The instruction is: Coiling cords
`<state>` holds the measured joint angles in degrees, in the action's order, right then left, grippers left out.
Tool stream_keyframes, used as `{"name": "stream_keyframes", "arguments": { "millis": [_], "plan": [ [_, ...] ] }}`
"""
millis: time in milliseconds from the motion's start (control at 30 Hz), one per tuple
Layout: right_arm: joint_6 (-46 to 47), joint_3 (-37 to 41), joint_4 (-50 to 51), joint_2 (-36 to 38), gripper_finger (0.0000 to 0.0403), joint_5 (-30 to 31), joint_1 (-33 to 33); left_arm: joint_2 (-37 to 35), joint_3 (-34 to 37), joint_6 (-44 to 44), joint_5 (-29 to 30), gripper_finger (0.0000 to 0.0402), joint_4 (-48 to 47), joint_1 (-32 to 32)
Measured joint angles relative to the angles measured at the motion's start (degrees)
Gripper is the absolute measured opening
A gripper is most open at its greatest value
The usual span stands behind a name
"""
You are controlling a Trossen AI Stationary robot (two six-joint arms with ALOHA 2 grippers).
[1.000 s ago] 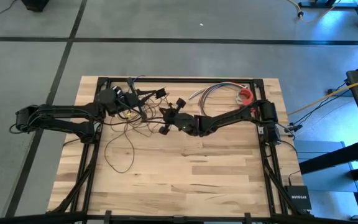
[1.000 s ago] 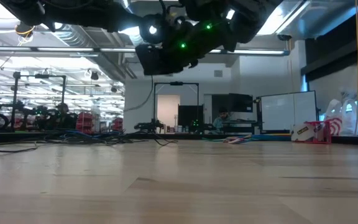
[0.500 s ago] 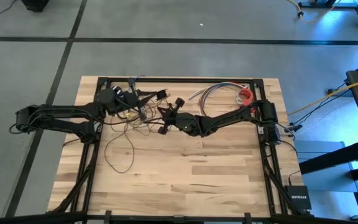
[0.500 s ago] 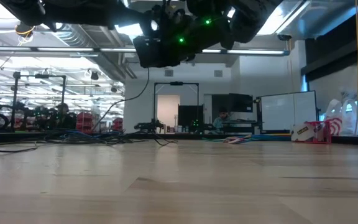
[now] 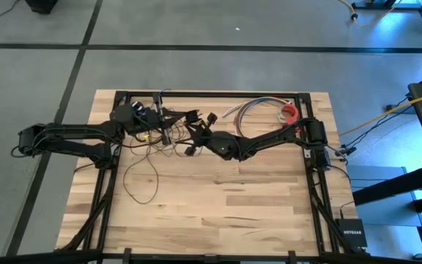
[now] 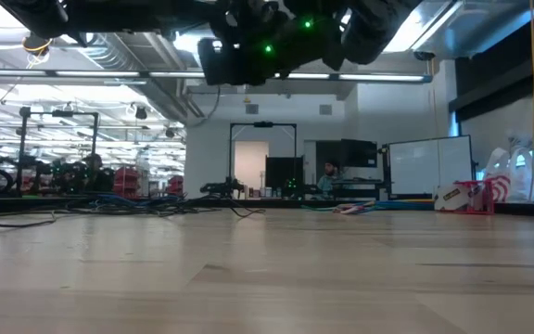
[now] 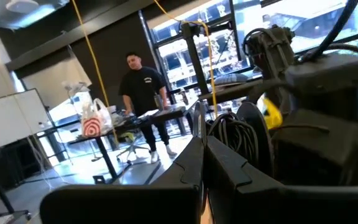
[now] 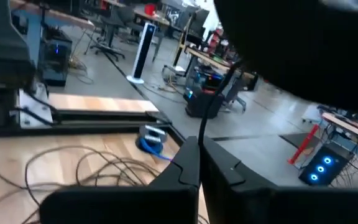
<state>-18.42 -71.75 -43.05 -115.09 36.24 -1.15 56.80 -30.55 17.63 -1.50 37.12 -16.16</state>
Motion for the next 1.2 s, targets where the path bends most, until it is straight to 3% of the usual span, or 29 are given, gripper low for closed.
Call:
{"name": "stream_keyframes", "arguments": {
  "millis": [333,567,1067,1200],
  "plan": [
    [-7.61,-5.72,1.01,0.0,0.0007,0.34,-2.99,0.44,0.0,4.09,7.21,0.0001,-0.86,-0.46],
    [-14.63,-8.65,2.62,0.1,0.0008,7.83,-5.59,0.42,0.0,7.08,7.28,0.0001,-2.94,-0.49],
    [-34.44,-9.11,3.34,2.99,0.0009,33.85,-9.81,0.7,0.0,12.59,7.12,0.0001,-5.41,-0.31],
    [-36.18,-9.11,4.83,3.14,0.0009,36.25,-9.28,0.7,0.0,11.48,3.3,0.0001,-5.33,-0.33]
  ]
}}
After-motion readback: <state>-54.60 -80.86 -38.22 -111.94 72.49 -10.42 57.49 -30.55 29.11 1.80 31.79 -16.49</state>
